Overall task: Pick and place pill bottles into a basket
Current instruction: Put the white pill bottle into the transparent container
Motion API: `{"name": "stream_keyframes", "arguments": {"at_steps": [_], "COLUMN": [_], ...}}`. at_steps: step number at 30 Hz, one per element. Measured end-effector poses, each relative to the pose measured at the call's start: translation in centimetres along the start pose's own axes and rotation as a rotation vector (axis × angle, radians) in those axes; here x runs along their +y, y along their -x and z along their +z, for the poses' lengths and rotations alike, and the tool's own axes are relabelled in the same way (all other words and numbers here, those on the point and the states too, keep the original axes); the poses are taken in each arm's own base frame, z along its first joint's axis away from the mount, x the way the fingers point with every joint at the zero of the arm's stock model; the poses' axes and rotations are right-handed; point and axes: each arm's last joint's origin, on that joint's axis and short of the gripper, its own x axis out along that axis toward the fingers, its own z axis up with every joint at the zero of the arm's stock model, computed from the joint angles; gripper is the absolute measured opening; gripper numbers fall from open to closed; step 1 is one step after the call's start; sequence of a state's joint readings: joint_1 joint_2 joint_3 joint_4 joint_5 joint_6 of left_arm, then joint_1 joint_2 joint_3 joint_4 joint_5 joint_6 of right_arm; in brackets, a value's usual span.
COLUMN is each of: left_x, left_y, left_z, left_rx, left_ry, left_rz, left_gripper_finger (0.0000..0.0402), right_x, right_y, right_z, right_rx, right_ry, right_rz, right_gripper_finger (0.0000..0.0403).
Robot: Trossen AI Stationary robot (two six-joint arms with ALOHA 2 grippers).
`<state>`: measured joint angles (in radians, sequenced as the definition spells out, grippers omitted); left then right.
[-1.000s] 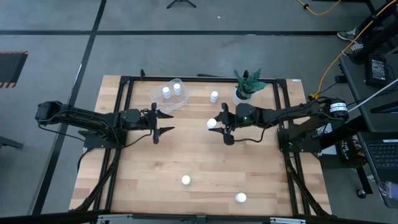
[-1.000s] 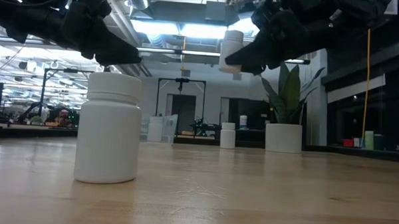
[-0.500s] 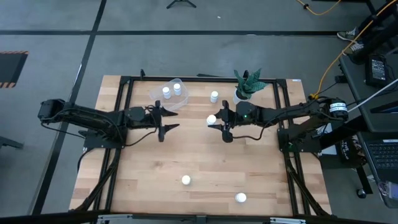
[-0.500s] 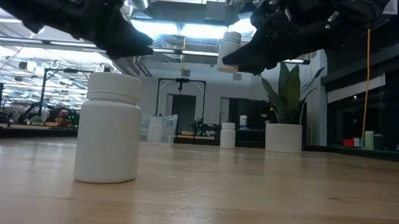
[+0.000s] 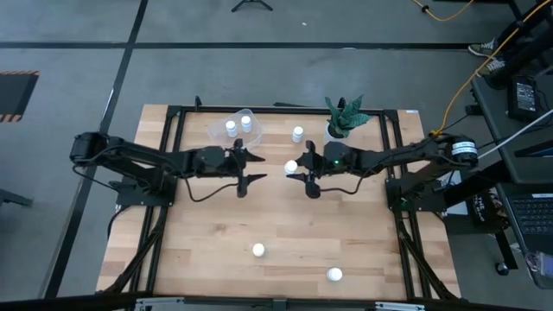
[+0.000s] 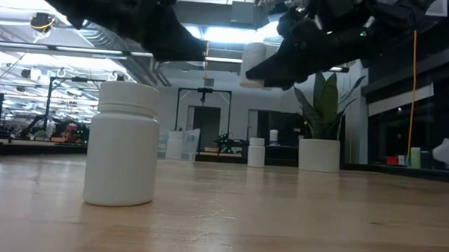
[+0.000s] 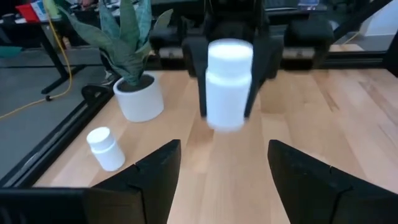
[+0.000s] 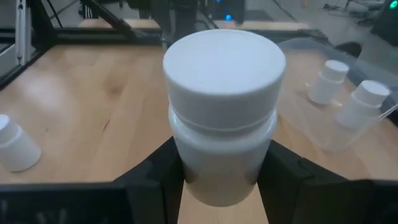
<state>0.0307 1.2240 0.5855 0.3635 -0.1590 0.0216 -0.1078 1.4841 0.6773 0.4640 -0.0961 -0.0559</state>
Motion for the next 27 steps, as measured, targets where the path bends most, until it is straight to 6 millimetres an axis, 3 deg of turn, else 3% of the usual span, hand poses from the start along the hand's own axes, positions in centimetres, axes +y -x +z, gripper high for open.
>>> {"name": "stream_keyframes", "arguments": {"at_steps": [11, 17, 27], "left_x": [-0.2, -0.1, -0.1], "left_y": [-1.3, -1.3, -1.3], "left_z": [2.0, 3.4, 3.4], "left_rx": [0.084, 0.084, 0.118], "left_ry": [0.006, -0.010, 0.002], "left_rz": [-0.010, -0.034, -0.044], "left_gripper_finger": [0.0235, 0.0235, 0.0235], "right_x": [-0.3, -0.5, -0.9], "right_y": [-3.6, -5.3, -6.1], "right_z": [2.7, 3.1, 3.9], "right_rx": [0.002, 0.028, 0.035], "right_ry": [0.107, 0.153, 0.180], "right_rz": [0.063, 0.066, 0.064], "right_gripper_finger": [0.0154, 0.0154, 0.0154]}}
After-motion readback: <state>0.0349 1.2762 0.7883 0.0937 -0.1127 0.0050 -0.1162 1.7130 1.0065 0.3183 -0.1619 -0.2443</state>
